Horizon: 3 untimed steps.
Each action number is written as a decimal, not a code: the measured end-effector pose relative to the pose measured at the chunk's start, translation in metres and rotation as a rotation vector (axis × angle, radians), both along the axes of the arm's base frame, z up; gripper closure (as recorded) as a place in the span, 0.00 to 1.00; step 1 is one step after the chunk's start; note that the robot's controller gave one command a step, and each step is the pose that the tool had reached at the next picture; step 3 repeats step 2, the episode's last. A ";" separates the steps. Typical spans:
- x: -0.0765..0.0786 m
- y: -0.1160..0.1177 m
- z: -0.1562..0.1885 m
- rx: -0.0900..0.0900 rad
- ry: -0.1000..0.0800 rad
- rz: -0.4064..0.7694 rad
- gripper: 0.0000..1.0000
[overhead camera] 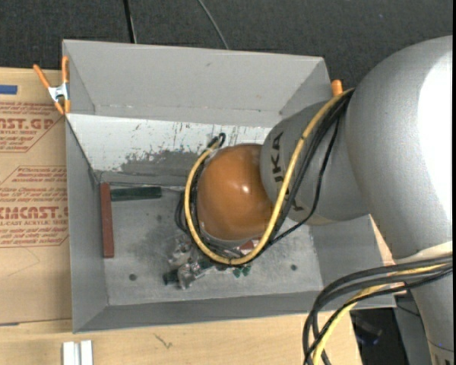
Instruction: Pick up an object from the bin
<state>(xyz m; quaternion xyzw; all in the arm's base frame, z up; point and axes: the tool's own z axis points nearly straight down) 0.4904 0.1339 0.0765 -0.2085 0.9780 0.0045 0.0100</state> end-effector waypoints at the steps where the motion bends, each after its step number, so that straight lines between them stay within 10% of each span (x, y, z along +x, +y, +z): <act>1: 0.000 0.000 0.000 0.000 0.000 0.000 1.00; 2: 0.054 -0.020 0.173 -0.012 0.009 0.037 1.00; 3: 0.054 -0.020 0.173 -0.012 0.009 0.037 1.00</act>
Offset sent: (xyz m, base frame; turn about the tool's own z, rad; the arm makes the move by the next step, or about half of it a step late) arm 0.0517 -0.0203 0.1693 -0.0375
